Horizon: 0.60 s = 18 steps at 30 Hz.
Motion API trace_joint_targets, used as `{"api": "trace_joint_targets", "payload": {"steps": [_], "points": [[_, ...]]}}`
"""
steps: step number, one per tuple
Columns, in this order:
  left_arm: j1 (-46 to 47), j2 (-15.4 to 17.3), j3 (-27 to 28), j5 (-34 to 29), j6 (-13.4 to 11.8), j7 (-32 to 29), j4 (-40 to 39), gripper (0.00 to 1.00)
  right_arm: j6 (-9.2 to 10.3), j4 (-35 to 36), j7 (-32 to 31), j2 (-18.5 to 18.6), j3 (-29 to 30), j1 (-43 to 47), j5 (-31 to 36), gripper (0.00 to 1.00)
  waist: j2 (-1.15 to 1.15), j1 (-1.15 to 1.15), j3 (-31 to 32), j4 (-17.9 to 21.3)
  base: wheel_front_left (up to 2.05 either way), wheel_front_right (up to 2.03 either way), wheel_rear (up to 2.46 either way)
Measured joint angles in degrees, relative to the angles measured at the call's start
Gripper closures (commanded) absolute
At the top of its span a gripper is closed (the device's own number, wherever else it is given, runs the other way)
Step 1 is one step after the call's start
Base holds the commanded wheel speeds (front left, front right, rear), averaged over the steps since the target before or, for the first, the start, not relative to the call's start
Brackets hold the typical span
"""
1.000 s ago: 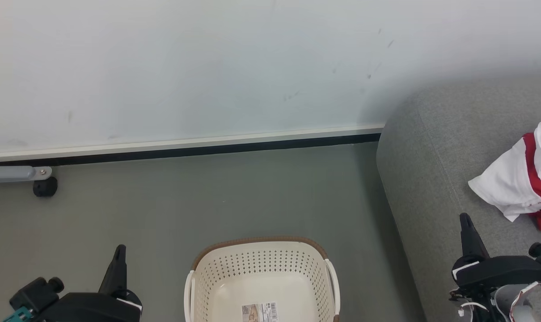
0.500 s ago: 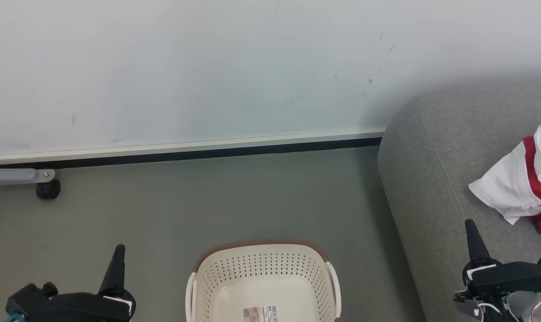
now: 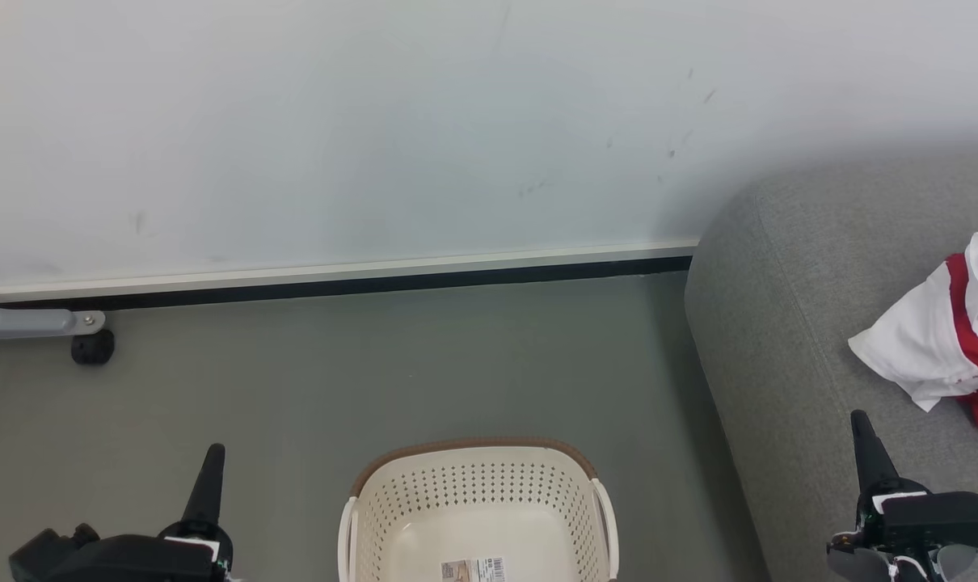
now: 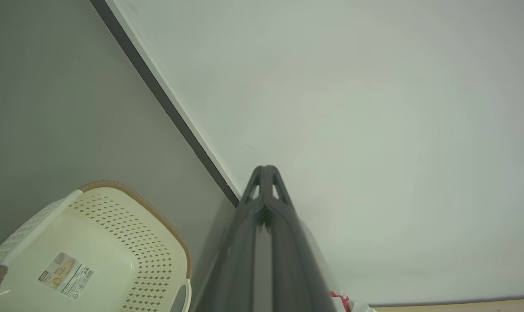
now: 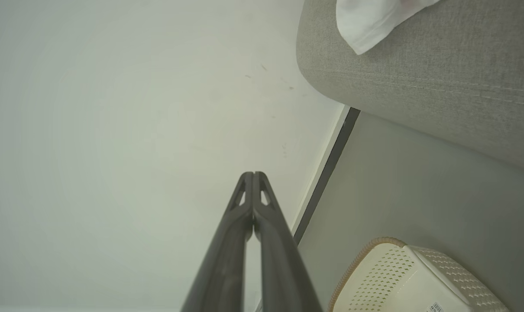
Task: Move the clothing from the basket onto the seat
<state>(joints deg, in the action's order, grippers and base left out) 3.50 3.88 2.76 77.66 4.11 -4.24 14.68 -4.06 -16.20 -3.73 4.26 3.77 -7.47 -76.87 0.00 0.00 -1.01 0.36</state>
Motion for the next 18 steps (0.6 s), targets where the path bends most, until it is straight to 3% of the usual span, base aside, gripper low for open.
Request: {"api": "trace_joint_targets", "payload": {"steps": [18], "points": [[0.9, -1.3, 2.4, 12.9, 2.5, -2.1, 2.0, 1.00, -2.59, -0.9, -2.6, -1.6, 3.7, 1.2, -14.1, 1.00, 0.00, 0.00, 0.9, -0.3, 0.00, 0.00, 0.00]]}}
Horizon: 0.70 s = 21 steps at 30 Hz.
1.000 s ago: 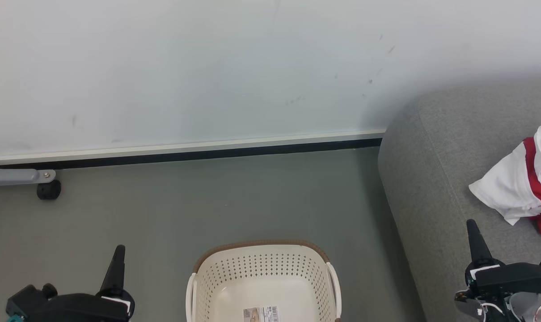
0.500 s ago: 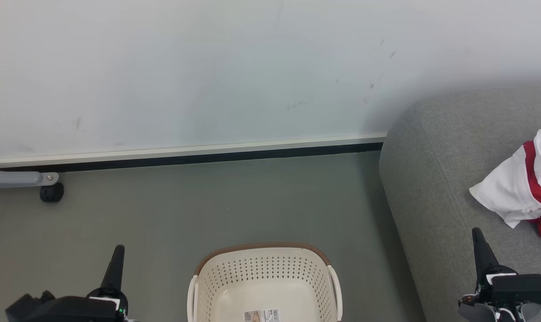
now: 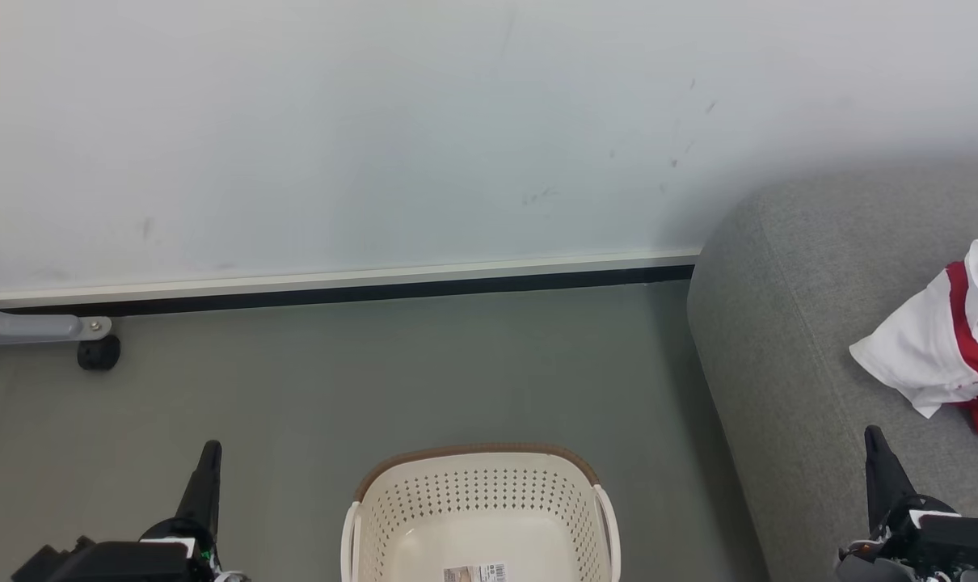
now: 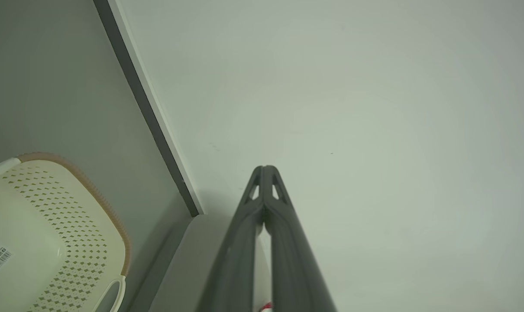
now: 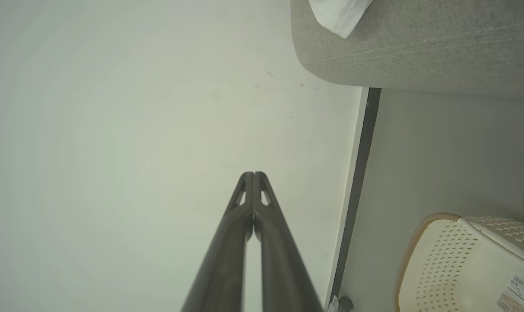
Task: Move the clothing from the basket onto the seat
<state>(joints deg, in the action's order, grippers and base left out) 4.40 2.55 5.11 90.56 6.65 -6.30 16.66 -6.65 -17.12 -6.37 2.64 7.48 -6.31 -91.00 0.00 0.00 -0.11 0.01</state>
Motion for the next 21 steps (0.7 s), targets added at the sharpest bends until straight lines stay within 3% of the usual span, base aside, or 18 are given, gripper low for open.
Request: {"api": "trace_joint_targets", "payload": {"steps": [21], "points": [[0.1, -0.1, 0.1, 1.1, 0.4, -0.2, 0.1, 1.00, -0.24, 0.0, -0.1, -0.1, 0.2, 0.1, -0.4, 1.00, 0.00, 0.00, 0.0, 0.0, 0.00, 0.00, 0.00]]}}
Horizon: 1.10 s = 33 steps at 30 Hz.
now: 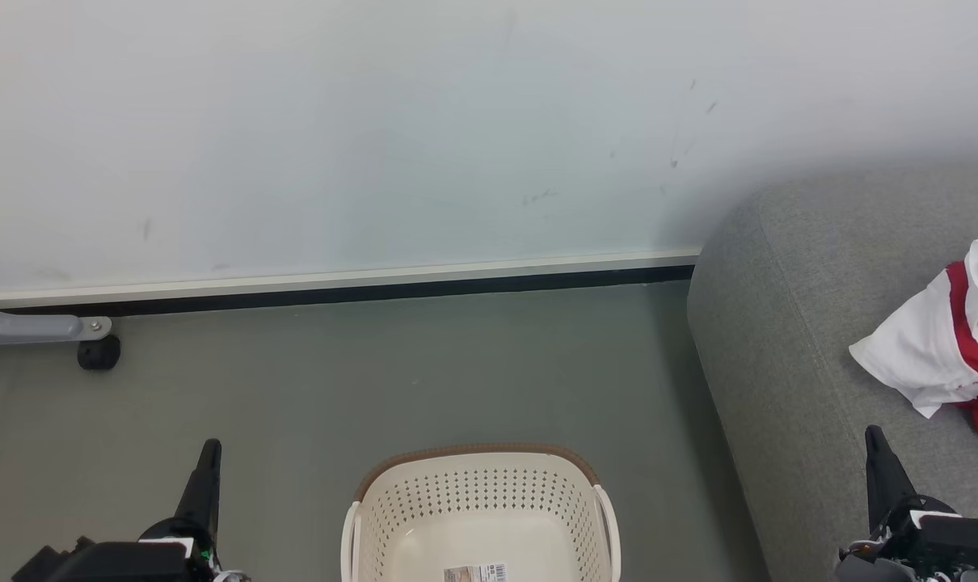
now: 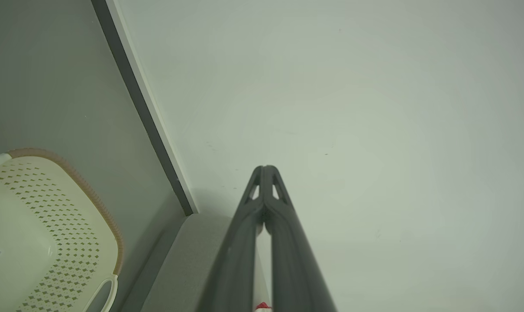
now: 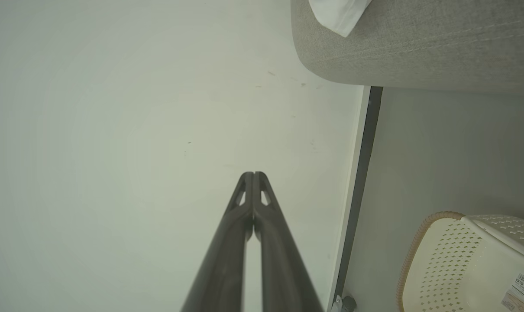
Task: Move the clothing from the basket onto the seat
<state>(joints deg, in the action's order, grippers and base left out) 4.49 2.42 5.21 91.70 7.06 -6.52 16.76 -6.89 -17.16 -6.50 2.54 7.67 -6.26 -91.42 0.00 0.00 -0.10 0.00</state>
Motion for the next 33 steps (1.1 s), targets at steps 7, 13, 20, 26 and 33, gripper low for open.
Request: {"api": "trace_joint_targets", "payload": {"steps": [7, 13, 20, 26, 33], "points": [[0.0, 0.0, 0.0, 0.0, 0.0, 0.0, 0.0, 1.00, 0.00, 0.0, 0.0, 0.0, 0.0, 0.0, 0.0, 1.00, 0.00, 0.00, 0.0, 0.0, 0.00, 0.00, 0.00], [0.0, 0.0, 0.0, 0.0, 0.0, 0.0, 0.0, 1.00, 0.00, 0.0, 0.0, 0.0, 0.0, 0.0, 0.0, 1.00, 0.00, 0.00, 0.0, 0.0, 0.00, 0.00, 0.00], [0.0, 0.0, 0.0, 0.0, 0.0, 0.0, 0.0, 1.00, 0.00, 0.0, 0.0, 0.0, 0.0, 0.0, 0.0, 1.00, 0.00, 0.00, 0.0, 0.0, 0.00, 0.00, 0.00], [0.0, 0.0, 0.0, 0.0, 0.0, 0.0, 0.0, 1.00, 0.00, 0.0, 0.0, 0.0, 0.0, 0.0, 0.0, 1.00, 0.00, 0.00, 0.0, 0.0, 0.00, 0.00, 0.00], [0.0, 0.0, 0.0, 0.0, 0.0, 0.0, 0.1, 1.00, 0.00, 0.0, 0.0, 0.0, 0.0, 0.0, 0.0, 1.00, 0.00, 0.00, 0.0, 0.0, 0.00, 0.00, 0.00]]}}
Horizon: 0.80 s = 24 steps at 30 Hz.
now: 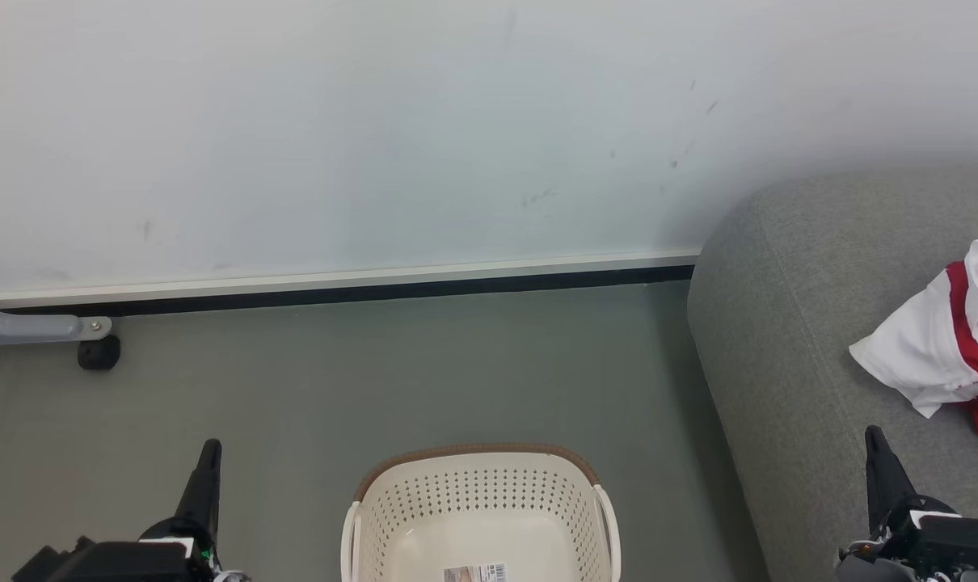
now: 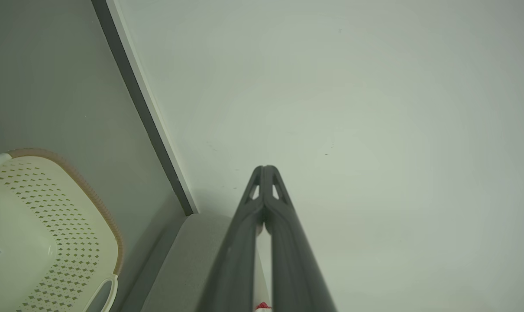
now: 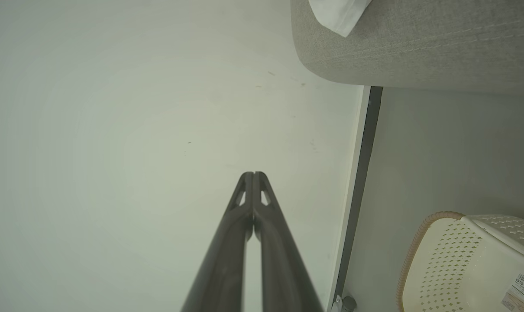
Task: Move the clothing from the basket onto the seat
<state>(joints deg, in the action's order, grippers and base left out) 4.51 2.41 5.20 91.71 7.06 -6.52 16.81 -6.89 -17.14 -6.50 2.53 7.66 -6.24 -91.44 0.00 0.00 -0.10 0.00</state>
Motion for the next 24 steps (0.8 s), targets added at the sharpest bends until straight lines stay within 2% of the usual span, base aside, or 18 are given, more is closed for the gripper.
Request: {"api": "trace_joint_targets", "payload": {"steps": [24], "points": [[0.0, 0.0, 0.0, 0.0, 0.0, 0.0, 0.0, 1.00, 0.00, 0.0, 0.0, 0.0, 0.0, 0.0, 0.0, 1.00, 0.00, 0.00, 0.0, 0.0, 0.00, 0.00, 0.00]]}}
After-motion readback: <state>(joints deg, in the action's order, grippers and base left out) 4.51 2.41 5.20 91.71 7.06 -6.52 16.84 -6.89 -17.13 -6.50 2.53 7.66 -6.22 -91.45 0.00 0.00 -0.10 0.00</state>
